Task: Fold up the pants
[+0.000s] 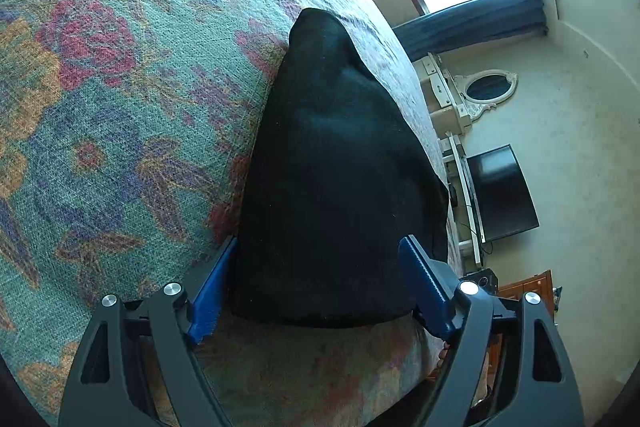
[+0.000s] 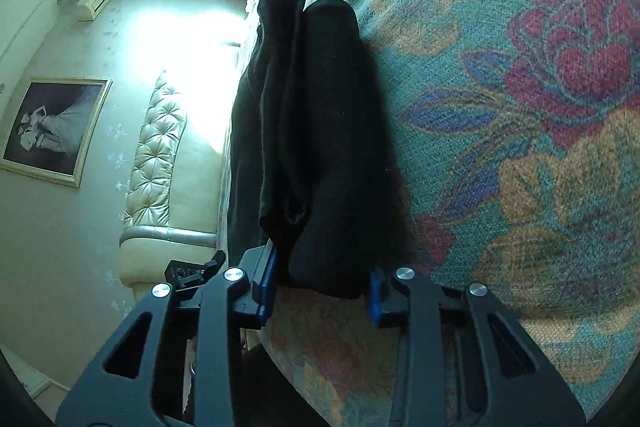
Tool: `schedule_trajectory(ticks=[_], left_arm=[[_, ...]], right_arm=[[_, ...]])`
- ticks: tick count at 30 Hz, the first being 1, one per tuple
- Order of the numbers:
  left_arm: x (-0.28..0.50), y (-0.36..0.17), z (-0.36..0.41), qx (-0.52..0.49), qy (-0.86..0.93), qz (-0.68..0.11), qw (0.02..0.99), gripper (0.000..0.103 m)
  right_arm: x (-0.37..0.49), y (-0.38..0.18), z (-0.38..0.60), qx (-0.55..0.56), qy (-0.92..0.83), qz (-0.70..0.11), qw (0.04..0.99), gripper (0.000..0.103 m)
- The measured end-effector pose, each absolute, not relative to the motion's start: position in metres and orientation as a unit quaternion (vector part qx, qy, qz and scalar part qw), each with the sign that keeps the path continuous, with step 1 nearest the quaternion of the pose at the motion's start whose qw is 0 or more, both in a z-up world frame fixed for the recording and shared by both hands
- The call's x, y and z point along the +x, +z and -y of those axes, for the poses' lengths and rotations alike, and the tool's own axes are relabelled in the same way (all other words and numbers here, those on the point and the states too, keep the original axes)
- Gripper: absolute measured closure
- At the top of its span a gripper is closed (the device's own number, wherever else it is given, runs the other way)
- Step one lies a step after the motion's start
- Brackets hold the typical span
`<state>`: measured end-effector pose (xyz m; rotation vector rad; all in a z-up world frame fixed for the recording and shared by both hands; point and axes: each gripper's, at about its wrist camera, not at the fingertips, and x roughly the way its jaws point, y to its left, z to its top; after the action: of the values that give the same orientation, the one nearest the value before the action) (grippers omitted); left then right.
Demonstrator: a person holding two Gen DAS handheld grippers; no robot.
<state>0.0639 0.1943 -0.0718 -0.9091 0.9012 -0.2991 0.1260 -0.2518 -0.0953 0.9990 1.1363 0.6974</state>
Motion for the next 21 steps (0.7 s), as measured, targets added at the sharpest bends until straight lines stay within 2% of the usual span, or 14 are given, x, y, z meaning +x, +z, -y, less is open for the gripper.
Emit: schedule_trajectory(ticks=[1,7,12,21], left_arm=[[0.063,-0.074,-0.195,-0.422,-0.121,-0.425,0.792,0.048],[0.060,-0.073,-0.205,-0.462,-0.104,-0.418,0.775,0.062],[0.054,-0.060,-0.201,-0.448,-0.104,-0.418,0.783,0.067],[0.043,-0.058,-0.190,-0.418,-0.102,-0.428,0.795,0.067]], right_arm=[[0.124,-0.094,0.252,0.444,0.309,-0.503,0.675,0.072],[0.114,-0.081,0.254,0.455,0.317,-0.484,0.677,0.075],[0.109,-0.076,0.262,0.458,0.320,-0.481,0.676,0.076],[0.098,-0.084,0.277,0.467,0.316,-0.482,0.670,0.076]])
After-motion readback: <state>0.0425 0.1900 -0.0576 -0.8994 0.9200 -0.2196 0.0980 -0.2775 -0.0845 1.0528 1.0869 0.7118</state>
